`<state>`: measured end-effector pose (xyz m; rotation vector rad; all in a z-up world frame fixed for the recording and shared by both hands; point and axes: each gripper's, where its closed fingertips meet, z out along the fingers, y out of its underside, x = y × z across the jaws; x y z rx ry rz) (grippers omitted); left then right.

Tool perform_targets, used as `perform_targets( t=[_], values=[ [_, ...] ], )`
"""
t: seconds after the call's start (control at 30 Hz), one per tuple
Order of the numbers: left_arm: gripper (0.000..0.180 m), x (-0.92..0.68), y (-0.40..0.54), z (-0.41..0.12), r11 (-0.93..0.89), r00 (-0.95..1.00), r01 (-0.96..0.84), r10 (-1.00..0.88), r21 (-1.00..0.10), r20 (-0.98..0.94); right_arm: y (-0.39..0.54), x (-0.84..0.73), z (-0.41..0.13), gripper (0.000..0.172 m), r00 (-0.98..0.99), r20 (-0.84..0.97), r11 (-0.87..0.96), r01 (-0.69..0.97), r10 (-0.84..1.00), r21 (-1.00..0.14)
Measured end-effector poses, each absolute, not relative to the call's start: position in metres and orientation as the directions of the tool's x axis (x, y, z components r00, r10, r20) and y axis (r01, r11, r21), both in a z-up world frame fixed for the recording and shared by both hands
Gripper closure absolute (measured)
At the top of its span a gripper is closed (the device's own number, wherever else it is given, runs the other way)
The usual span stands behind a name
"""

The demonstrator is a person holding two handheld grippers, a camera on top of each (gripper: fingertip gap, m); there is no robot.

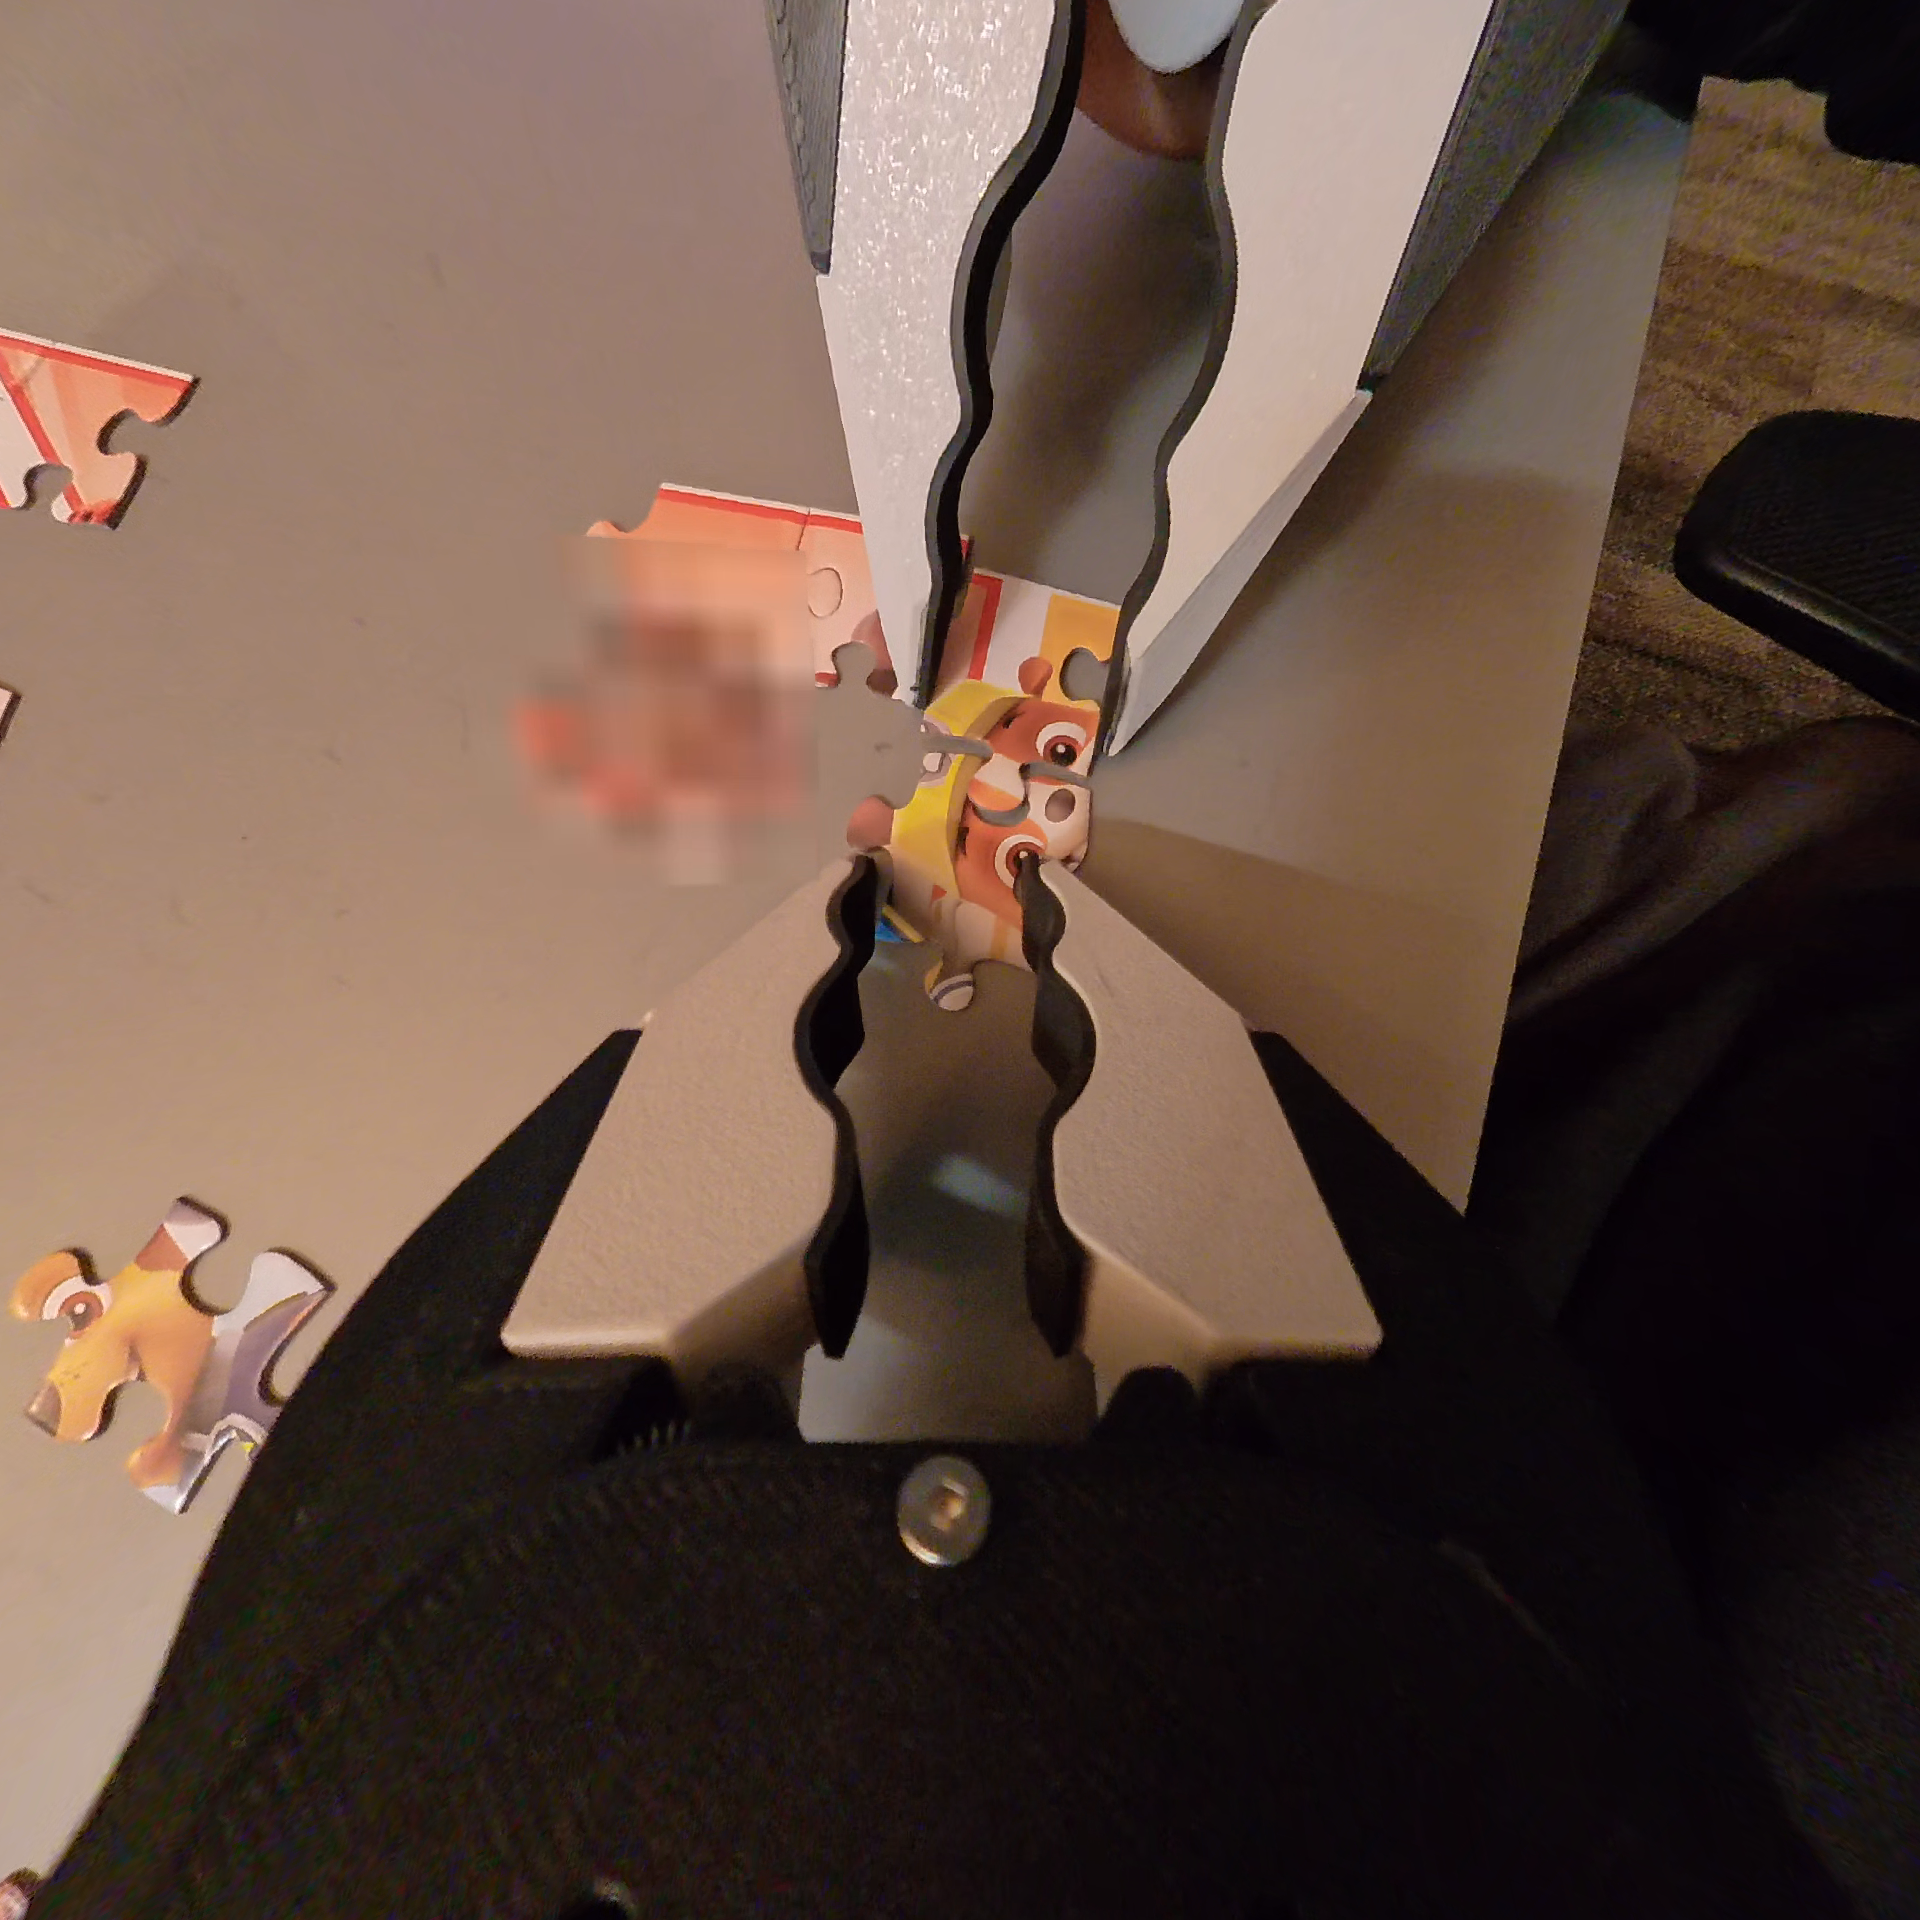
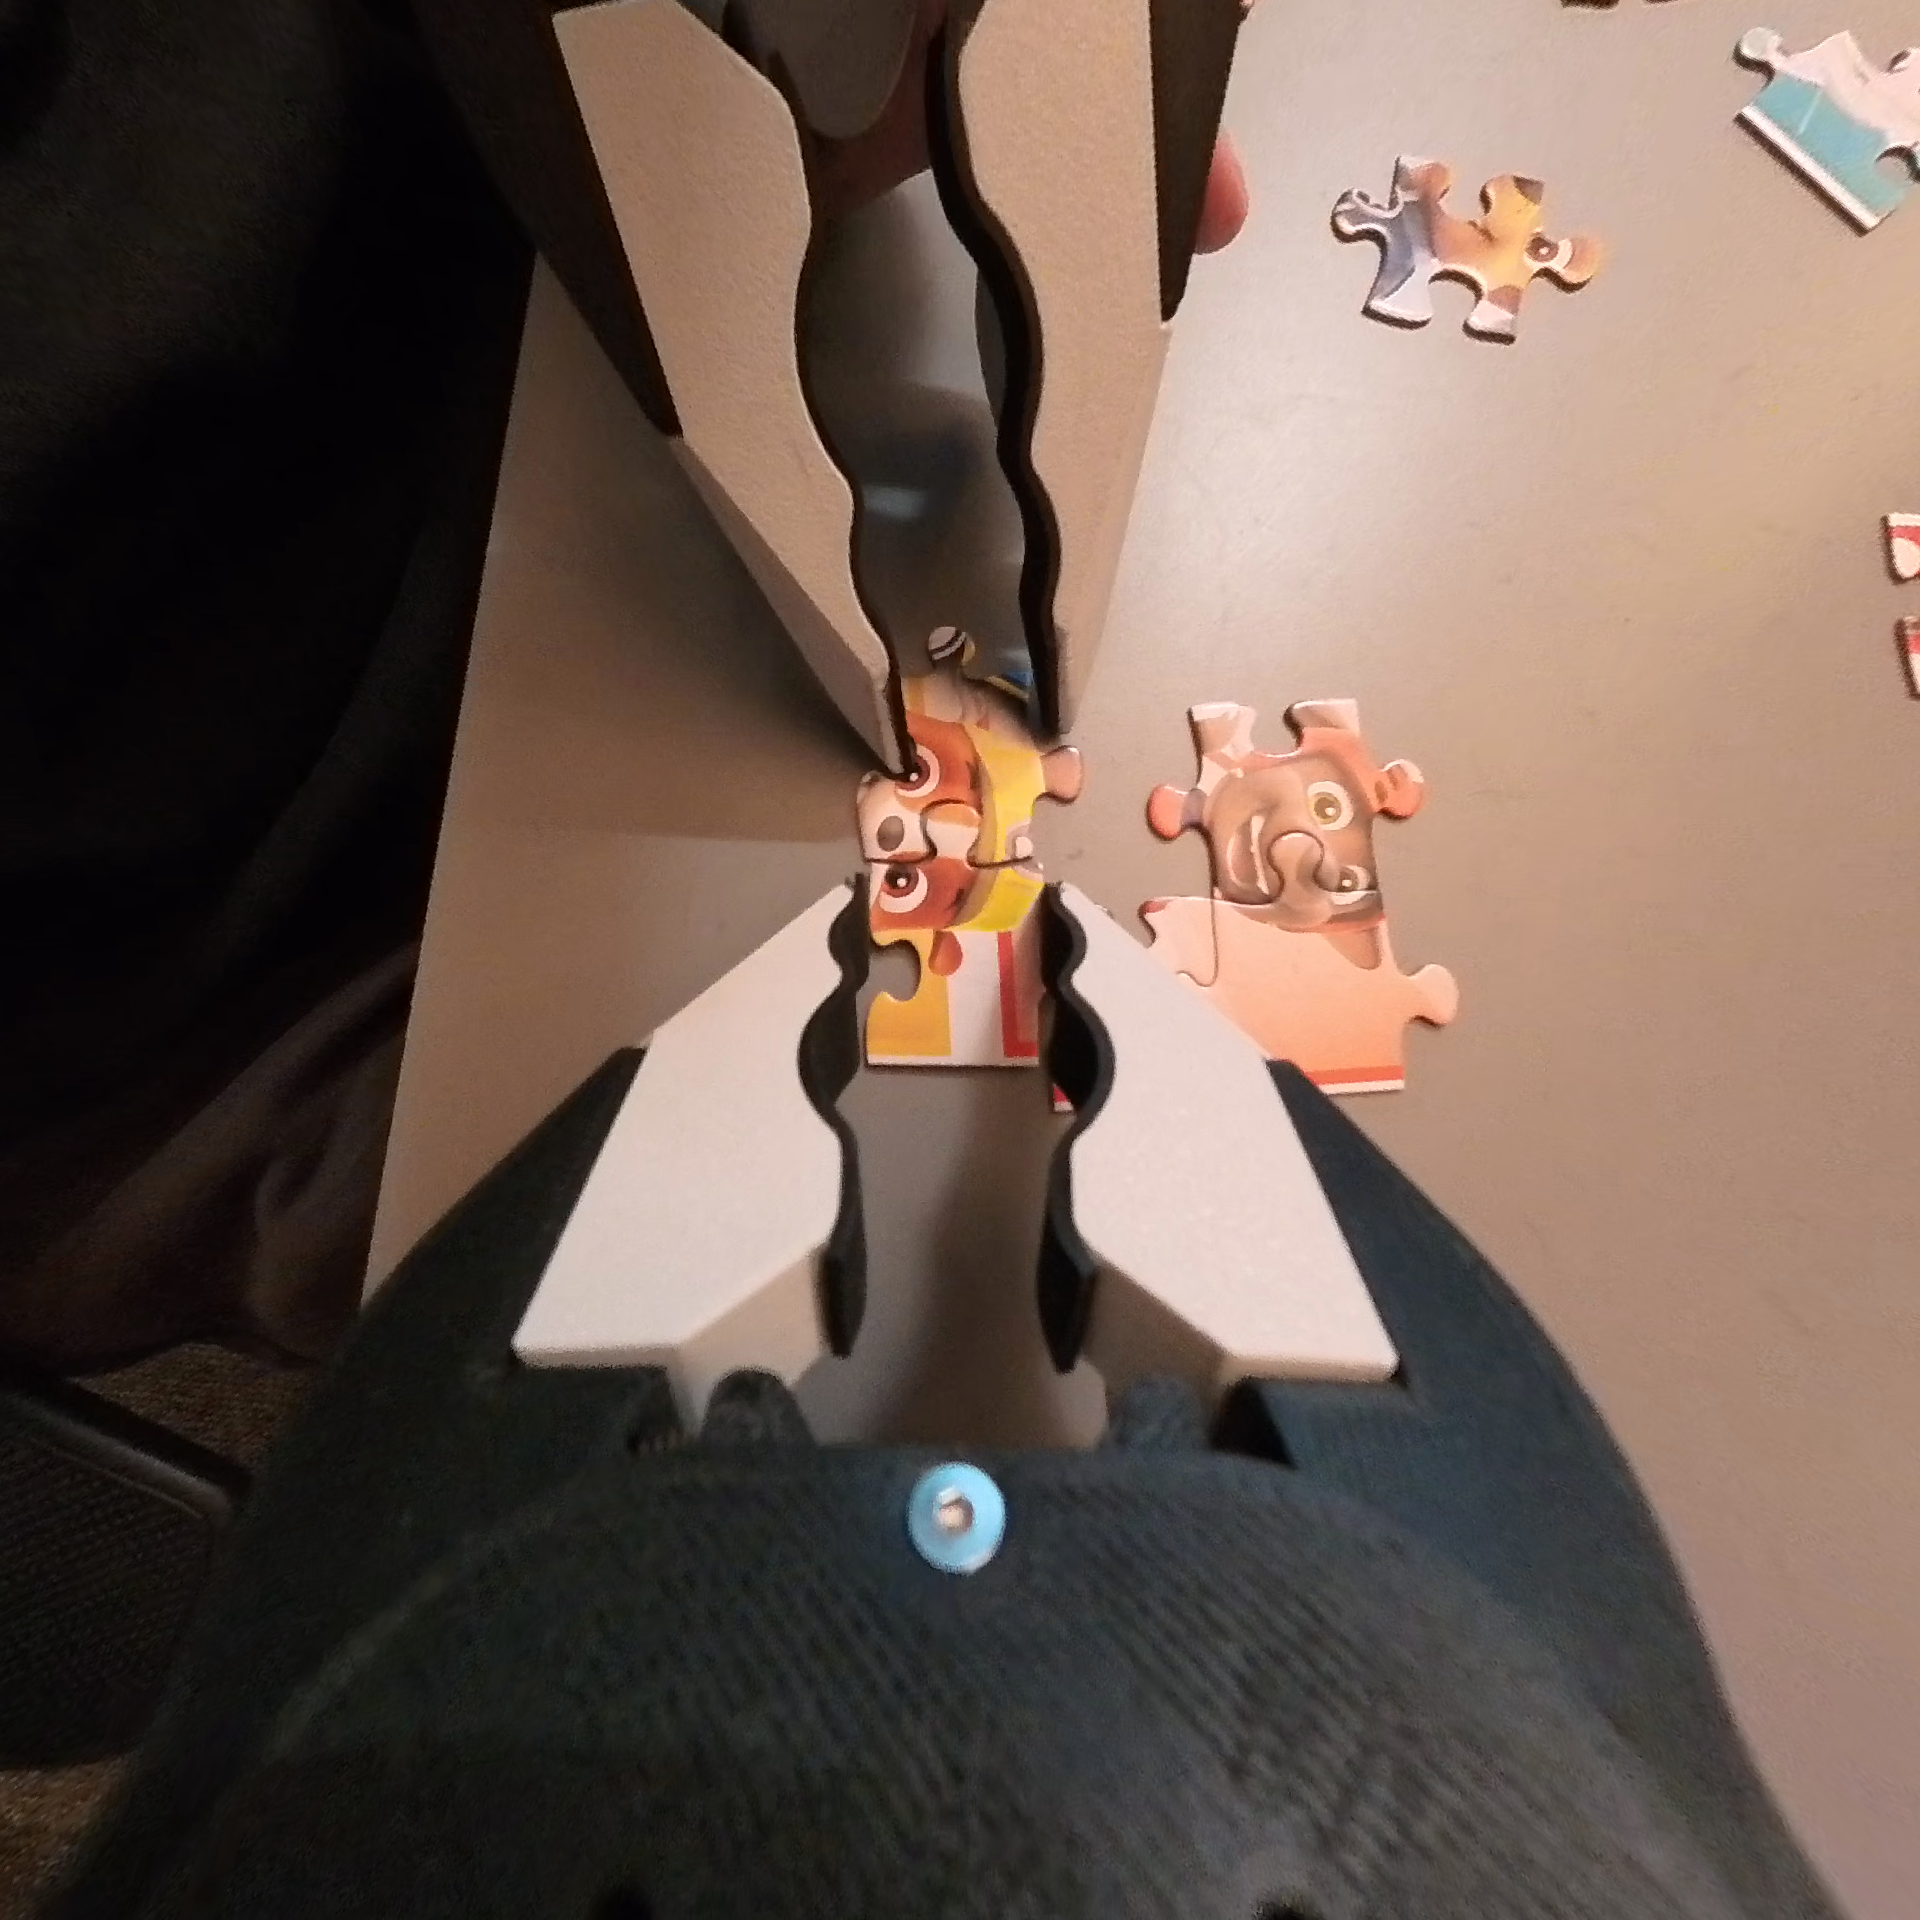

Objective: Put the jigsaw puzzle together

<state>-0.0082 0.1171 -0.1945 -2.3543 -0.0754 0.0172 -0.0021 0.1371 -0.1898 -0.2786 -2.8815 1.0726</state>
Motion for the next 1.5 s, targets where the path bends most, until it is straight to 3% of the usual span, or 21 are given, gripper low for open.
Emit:
perform_targets(
  t=[0.57,0.9,1.5],
  values=[
    [0.154,-0.009,0.116,-0.194,-0.705,0.997,0.057,0.079,-0.707,0.002,0.140,-0.003,-0.183,0.134,-0.979,0.018,0.750,0.145,0.204,-0.646],
    [0.154,-0.009,0.116,-0.194,-0.705,0.997,0.057,0.079,-0.707,0.001,0.175,-0.021,-0.190,0.122,-0.895,-0.077,0.611,0.361,0.440,-0.705],
    [0.154,-0.009,0.116,-0.195,-0.706,0.996,0.057,0.086,-0.706,-0.005,0.163,-0.013,-0.187,0.122,-0.901,-0.134,0.572,0.371,0.413,-0.732]
  ],
)
